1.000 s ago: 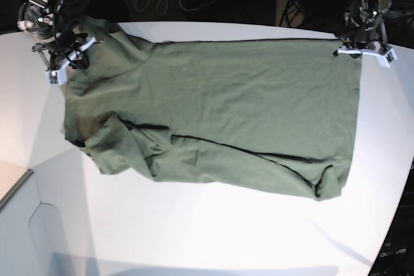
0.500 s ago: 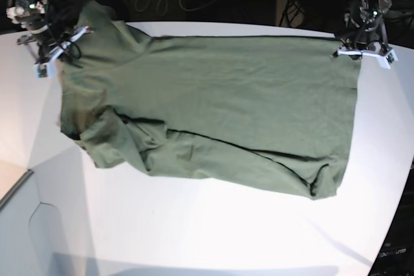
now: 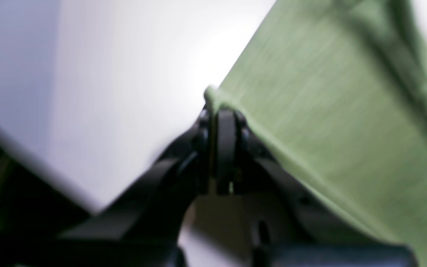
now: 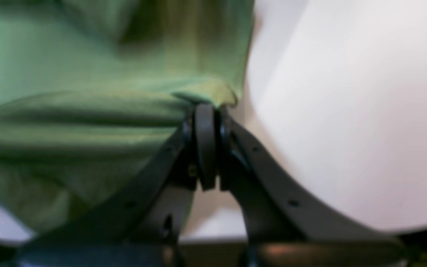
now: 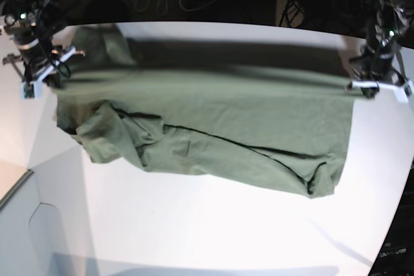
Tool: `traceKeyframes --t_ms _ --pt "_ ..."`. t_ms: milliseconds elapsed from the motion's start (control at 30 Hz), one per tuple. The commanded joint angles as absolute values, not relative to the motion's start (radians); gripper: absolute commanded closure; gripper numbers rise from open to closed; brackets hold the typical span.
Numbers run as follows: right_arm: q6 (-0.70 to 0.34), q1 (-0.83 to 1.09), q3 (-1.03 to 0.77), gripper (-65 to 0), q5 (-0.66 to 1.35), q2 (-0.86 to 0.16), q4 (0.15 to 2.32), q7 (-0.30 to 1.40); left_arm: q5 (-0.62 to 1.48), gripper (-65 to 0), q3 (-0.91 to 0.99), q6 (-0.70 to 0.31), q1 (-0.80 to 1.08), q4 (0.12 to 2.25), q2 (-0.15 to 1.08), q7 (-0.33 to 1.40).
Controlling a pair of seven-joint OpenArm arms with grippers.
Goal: Layout the t-shirt on the table in an organized manner, then fold the t-shirt properly
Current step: 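Lift the held shirt edge high with both grippers, then swing the shirt down and lay it flat with both grippers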
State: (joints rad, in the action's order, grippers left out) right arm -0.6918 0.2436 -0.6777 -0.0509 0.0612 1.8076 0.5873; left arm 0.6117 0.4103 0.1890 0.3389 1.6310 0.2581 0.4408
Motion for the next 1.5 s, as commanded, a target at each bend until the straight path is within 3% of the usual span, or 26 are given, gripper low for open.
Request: traceKeyframes --t_ms 0,133,233,433,700,1000,1233,1467 --pt "-0.698 0.209 -0.680 0.0 -0.047 0.051 1.836 0.565 0.602 -0.4 0.418 0.194 0.305 1.658 0.286 0.403" --pt "-0.698 0.077 -0.680 0.0 -0.048 0.048 1.836 0.565 0.604 -0.4 0.409 0.194 0.162 1.650 0.331 0.418" --pt "-0.698 -0.010 -0.673 0.0 -0.048 0.035 1.836 0.567 0.604 -0.4 0.415 0.194 0.031 1.649 0.334 0.521" --pt "-0.698 -0.168 -0.550 0.0 -0.048 -0.010 1.822 0.613 0.596 -0.4 0.389 0.194 -0.211 1.630 0.331 0.619" --pt "-0.698 -0.473 -0.367 0.0 -0.048 -0.094 1.641 0.608 0.598 -0.4 0.216 0.194 -0.552 1.379 0.332 0.616" --pt "-0.698 -0.891 -0.351 0.0 -0.048 -0.203 1.362 0.601 0.598 -0.4 0.117 0.194 -0.920 1.090 0.291 0.581" --pt "-0.659 -1.084 -0.348 0.0 -0.048 -0.269 1.218 0.510 0.604 -0.4 0.045 0.194 -1.084 1.003 0.269 0.467" --pt "-0.656 -1.058 -0.357 0.0 -0.045 -0.292 1.218 0.512 0.605 -0.4 0.047 0.194 -1.118 1.021 0.263 0.461"
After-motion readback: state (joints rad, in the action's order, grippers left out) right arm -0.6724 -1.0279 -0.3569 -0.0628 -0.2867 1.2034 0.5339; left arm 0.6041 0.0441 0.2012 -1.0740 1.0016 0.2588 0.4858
